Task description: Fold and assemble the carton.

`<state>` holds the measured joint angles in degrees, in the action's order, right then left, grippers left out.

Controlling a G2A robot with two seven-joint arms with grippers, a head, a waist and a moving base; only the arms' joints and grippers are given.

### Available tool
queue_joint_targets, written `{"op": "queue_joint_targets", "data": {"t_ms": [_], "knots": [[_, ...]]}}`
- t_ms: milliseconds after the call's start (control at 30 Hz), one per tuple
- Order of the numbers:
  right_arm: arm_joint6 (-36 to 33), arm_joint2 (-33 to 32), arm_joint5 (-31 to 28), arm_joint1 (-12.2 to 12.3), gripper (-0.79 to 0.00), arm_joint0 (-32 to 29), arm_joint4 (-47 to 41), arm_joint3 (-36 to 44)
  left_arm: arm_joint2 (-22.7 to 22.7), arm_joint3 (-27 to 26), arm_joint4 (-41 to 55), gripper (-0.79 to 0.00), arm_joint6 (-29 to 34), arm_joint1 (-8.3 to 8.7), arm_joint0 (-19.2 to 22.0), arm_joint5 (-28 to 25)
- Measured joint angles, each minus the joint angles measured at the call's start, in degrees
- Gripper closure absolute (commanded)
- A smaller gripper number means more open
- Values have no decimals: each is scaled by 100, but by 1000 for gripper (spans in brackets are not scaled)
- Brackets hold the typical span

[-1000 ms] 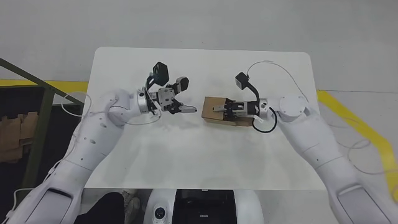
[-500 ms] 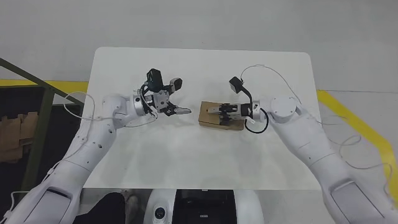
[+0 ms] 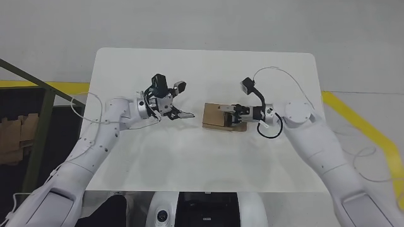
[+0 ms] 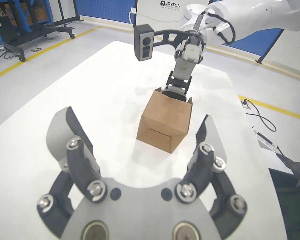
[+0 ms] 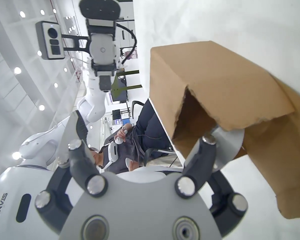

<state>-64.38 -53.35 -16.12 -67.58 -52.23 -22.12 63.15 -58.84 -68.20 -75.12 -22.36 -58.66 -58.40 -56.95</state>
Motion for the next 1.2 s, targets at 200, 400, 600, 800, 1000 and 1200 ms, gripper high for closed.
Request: {"op": "queue_joint_targets", "data": {"t_ms": [200, 400, 600, 800, 1000, 1200], "knots": [[235, -823, -39, 288, -785, -735, 158, 1077, 238, 107, -553, -785, -214, -67, 203, 167], [312, -1463, 117, 488, -785, -1440, 343, 2099, 630, 380, -1490, -785, -697, -165, 567, 540], [471, -1797, -10, 576, -785, -1920, 426, 2791, 939, 577, -2376, -785, -1219, -213, 858, 883], [481, -1841, -60, 588, -785, -1995, 432, 2891, 932, 572, -2325, -785, -1194, -212, 852, 868], [480, -1840, -59, 588, -785, -1995, 432, 2891, 930, 566, -2326, -785, -1185, -212, 844, 878], [603, -1827, -21, 588, -662, -2034, 492, 2967, 927, 464, -2367, -785, -698, -200, 676, 1035]]}}
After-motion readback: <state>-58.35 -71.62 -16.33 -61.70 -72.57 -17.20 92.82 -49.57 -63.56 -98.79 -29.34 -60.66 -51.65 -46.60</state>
